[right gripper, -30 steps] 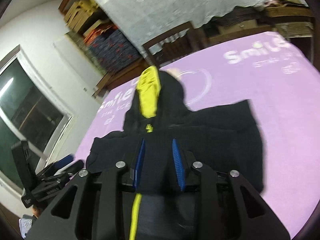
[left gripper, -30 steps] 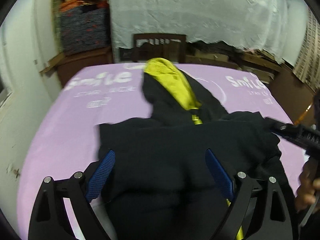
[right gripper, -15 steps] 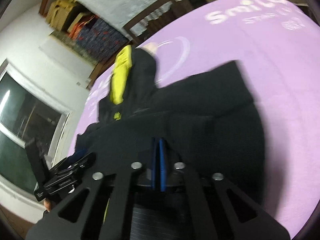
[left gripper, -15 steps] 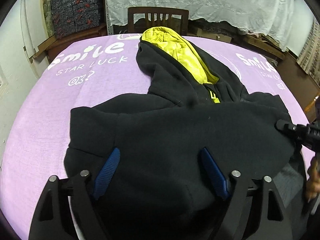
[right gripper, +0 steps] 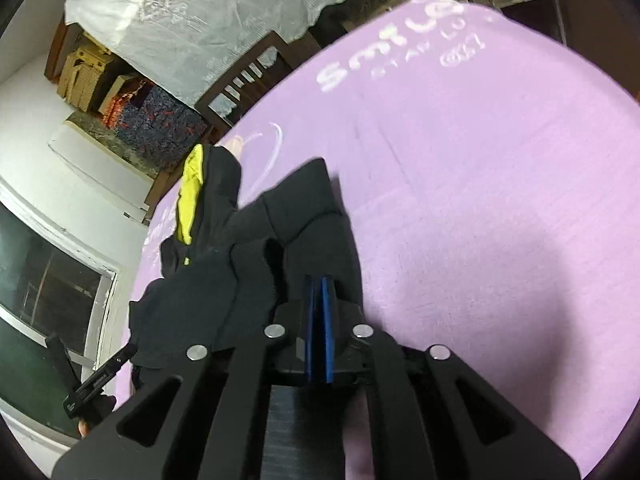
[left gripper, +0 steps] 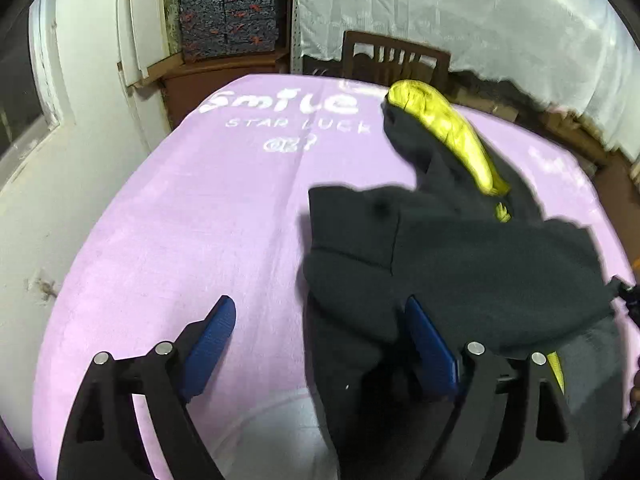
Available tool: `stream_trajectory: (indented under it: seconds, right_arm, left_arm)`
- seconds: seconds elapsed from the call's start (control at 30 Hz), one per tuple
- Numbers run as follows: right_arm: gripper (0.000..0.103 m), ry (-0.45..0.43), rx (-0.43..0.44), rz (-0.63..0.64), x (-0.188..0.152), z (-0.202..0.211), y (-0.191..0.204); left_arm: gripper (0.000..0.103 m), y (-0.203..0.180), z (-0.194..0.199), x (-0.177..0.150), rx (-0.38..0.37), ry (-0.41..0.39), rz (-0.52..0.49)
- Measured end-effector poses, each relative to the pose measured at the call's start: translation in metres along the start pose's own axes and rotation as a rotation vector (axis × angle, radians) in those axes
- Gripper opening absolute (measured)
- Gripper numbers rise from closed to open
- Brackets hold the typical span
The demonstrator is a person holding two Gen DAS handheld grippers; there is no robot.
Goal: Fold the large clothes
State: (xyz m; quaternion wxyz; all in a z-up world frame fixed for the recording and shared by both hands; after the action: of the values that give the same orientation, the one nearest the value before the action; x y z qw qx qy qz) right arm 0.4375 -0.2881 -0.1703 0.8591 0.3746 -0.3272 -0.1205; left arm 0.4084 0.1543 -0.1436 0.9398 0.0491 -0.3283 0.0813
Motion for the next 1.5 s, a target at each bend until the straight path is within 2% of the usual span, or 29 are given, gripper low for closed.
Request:
stream_trajectory:
  seconds: [0.07,0.13,0.23,0.3,0.4,0.43,0.53,0.63,0.7,0.73,0.83,0.87,0.93,1.0,1.1,1.17,1.2,1.3,1.33,1.43,1.47,1.5]
  right_arm:
    - [0.008,-0.003,0.055,0.026,0.003,-0.002,0.021]
    - [0.008,0.029,0.075,0.102,0.004,-0.017,0.052]
    - [0.008,0.107,0.09,0.198,-0.001,-0.053,0.092]
    - [0.008,0.147,0.072,0.225,-0.008,-0.074,0.101]
    - [0.008,0.21,0.022,0.233,-0.019,-0.106,0.095]
    - [0.008,0.22,0.007,0.23,-0.021,-0.111,0.09]
    - [0.0,0.218,0.017,0.198,-0.019,-0.116,0.072]
    - [0.0,0.231,0.039,0.134,-0.015,-0.115,0.064]
    - [0.0,0.23,0.002,0.138,-0.013,-0.11,0.065]
    - [0.005,0.222,-0.017,0.158,-0.009,-0.106,0.069]
    - [0.03,0.169,-0.031,0.21,0.008,-0.095,0.086]
    - [0.033,0.155,-0.03,0.214,0.014,-0.094,0.091]
    - [0.033,0.144,-0.022,0.226,0.028,-0.099,0.107]
    - [0.033,0.142,-0.034,0.251,0.039,-0.109,0.118]
    - [0.034,0.158,-0.065,0.288,0.059,-0.141,0.13]
    - [0.041,0.169,-0.081,0.304,0.071,-0.165,0.133]
    - [0.044,0.165,-0.101,0.318,0.079,-0.179,0.134]
    - [0.053,0.161,-0.153,0.353,0.102,-0.221,0.135]
    - [0.06,0.158,-0.175,0.36,0.109,-0.235,0.135]
    - [0.065,0.14,-0.218,0.372,0.13,-0.281,0.135]
    - [0.073,0.146,-0.215,0.371,0.133,-0.293,0.135]
    - [0.076,0.158,-0.22,0.377,0.132,-0.303,0.134]
  left_arm:
    - [0.087,0.001,0.003,0.015,-0.019,-0.014,0.019]
    - [0.087,-0.004,-0.001,0.029,0.012,-0.033,-0.007]
    - [0.087,-0.014,-0.033,0.044,0.067,0.012,-0.044]
    - [0.087,-0.013,-0.055,0.043,0.089,0.05,-0.038]
    - [0.091,-0.005,-0.071,0.037,0.073,0.058,-0.014]
    - [0.095,-0.002,-0.071,0.037,0.072,0.053,-0.007]
    - [0.1,0.002,-0.074,0.038,0.084,0.055,0.005]
    - [0.1,0.008,-0.071,0.036,0.107,0.076,0.04]
    - [0.096,0.012,-0.054,0.033,0.098,0.076,0.07]
    - [0.096,0.008,-0.043,0.034,0.07,0.057,0.059]
    - [0.097,-0.012,-0.008,0.033,0.005,-0.02,-0.017]
    - [0.098,-0.019,-0.003,0.032,-0.008,-0.029,-0.035]
    - [0.098,-0.042,0.002,0.024,-0.05,-0.036,-0.101]
    - [0.098,-0.062,-0.007,0.012,-0.058,-0.029,-0.159]
    - [0.099,-0.081,-0.032,-0.005,0.001,0.016,-0.226]
    - [0.099,-0.085,-0.028,0.0,-0.05,-0.002,-0.206]
    - [0.1,-0.086,-0.033,-0.002,-0.044,0.024,-0.209]
    - [0.1,-0.087,-0.034,0.0,-0.043,0.028,-0.2]
    - [0.1,-0.087,-0.034,0.0,-0.046,0.029,-0.196]
    - [0.1,-0.087,-0.035,0.0,-0.048,0.03,-0.19]
    - [0.1,-0.088,-0.035,0.001,-0.048,0.03,-0.189]
    - [0.1,-0.087,-0.034,0.001,-0.048,0.03,-0.188]
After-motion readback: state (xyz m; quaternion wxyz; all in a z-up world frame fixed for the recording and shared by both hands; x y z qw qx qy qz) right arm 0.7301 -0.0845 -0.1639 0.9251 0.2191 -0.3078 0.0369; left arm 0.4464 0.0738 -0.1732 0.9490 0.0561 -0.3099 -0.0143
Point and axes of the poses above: each gripper's, at about its wrist camera, not at the fingertips, and z roughly against the way its jaws point, y to its left, x to its top, the point moved 7 cm from there along -z, roughly the way its jaws point, and after that the axes turned 10 degrees about x, right-handed, at the moved point
